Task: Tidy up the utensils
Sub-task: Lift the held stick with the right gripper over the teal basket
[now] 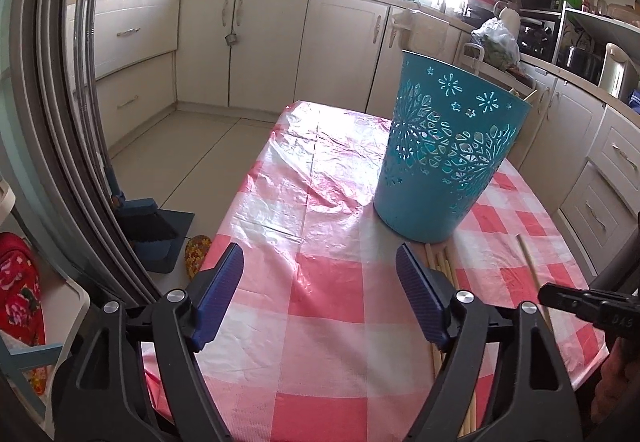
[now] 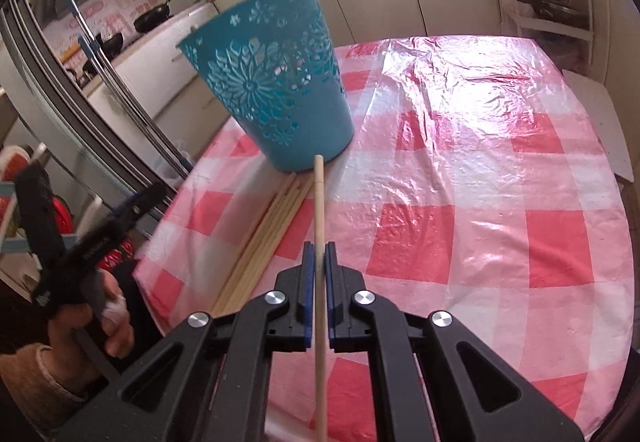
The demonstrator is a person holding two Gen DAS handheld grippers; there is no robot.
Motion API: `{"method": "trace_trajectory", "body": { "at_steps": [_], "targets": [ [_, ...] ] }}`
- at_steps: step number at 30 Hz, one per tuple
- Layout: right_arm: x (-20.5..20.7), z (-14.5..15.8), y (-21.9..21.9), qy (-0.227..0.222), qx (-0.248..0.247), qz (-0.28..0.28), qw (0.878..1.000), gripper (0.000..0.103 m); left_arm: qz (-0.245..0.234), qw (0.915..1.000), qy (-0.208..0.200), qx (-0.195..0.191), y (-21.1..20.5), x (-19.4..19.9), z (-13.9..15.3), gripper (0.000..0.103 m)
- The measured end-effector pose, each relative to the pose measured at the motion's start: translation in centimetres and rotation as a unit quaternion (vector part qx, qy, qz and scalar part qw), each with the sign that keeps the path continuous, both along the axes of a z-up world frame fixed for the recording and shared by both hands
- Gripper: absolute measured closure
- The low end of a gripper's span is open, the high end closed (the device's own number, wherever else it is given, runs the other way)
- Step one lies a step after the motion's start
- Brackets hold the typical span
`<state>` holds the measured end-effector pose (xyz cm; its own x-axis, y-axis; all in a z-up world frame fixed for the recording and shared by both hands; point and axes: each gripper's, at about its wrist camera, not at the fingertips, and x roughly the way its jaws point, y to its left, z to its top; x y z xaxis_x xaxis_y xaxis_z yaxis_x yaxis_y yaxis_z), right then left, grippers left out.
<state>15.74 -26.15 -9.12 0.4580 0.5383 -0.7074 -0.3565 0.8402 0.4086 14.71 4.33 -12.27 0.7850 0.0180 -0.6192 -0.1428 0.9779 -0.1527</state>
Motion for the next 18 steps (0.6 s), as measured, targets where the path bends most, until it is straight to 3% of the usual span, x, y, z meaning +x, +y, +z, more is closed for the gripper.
{"method": "trace_trajectory", "body": {
  "at_steps": [4, 10, 18],
  "targets": [
    [0.3, 2.7, -1.2, -0.010, 0.067, -0.009, 0.998, 0.097, 0.010, 0.9999, -0.003, 0.004, 0.1, 0.9, 0.1, 0.025],
    [1.0, 8.9, -1.5, -0.073, 0.129, 0.000, 0.989, 0.097, 0.033, 0.9994, 0.006, -0.004, 0.6, 2.7, -0.4, 0.024],
    [3.0, 16.5, -0.9, -0.144, 0.202, 0.008, 0.969, 0.097, 0.059, 0.9981, 0.009, -0.012, 1.5, 4.8, -1.1, 0.022]
  ]
}}
